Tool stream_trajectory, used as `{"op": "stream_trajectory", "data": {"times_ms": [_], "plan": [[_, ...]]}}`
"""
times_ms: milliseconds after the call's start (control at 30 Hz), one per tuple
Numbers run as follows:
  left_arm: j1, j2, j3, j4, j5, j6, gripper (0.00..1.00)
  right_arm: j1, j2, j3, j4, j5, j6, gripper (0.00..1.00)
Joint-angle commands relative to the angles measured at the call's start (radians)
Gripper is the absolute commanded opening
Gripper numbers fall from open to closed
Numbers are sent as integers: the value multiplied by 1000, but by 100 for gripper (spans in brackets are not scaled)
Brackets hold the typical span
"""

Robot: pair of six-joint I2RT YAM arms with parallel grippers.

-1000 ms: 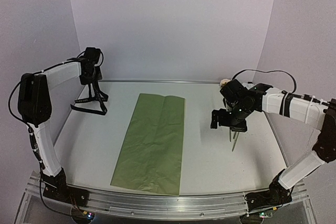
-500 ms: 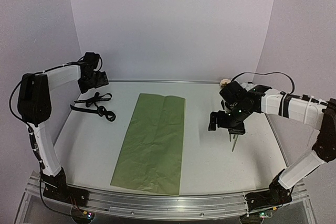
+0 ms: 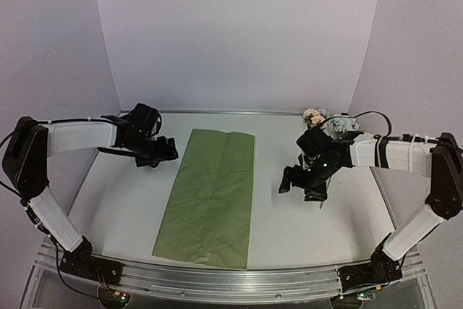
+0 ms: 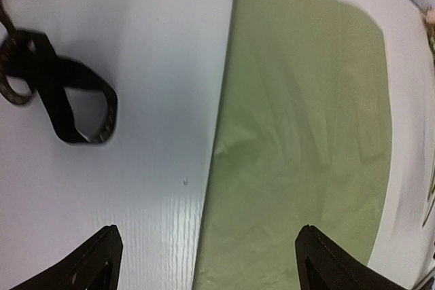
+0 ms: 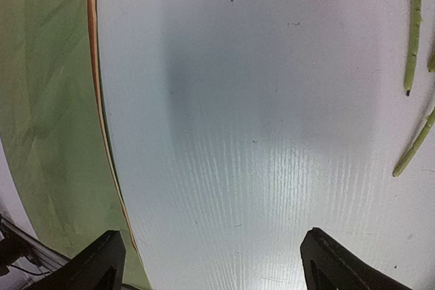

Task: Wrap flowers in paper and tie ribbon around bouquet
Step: Pick up the corner of the folded wrapping paper from the center of the board.

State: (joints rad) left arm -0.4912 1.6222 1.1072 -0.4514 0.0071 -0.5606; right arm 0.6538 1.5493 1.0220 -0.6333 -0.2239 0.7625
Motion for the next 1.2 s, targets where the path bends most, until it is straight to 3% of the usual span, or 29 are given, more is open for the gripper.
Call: {"op": "stream_trajectory", "data": {"times_ms": [0,267,467,633,900,1167], "plan": [[-62,-52,-106,74,93,-77,79,57,24,-47,158,-3,109,89],[-116,-91,-257,120,131,-131,57,145,136,-79,376,-28,260,78],[-170,-85,-297,97,99,-166,53,181,148,-98,410,-14,288,77],[-204,-36,-288,125,117,-200,42,182,177,-88,427,-25,298,77],[-246,33,-258,177,148,-241,33,171,207,-62,428,-60,286,77],[-277,57,-215,204,147,-279,33,139,202,-62,442,-97,291,77]]}}
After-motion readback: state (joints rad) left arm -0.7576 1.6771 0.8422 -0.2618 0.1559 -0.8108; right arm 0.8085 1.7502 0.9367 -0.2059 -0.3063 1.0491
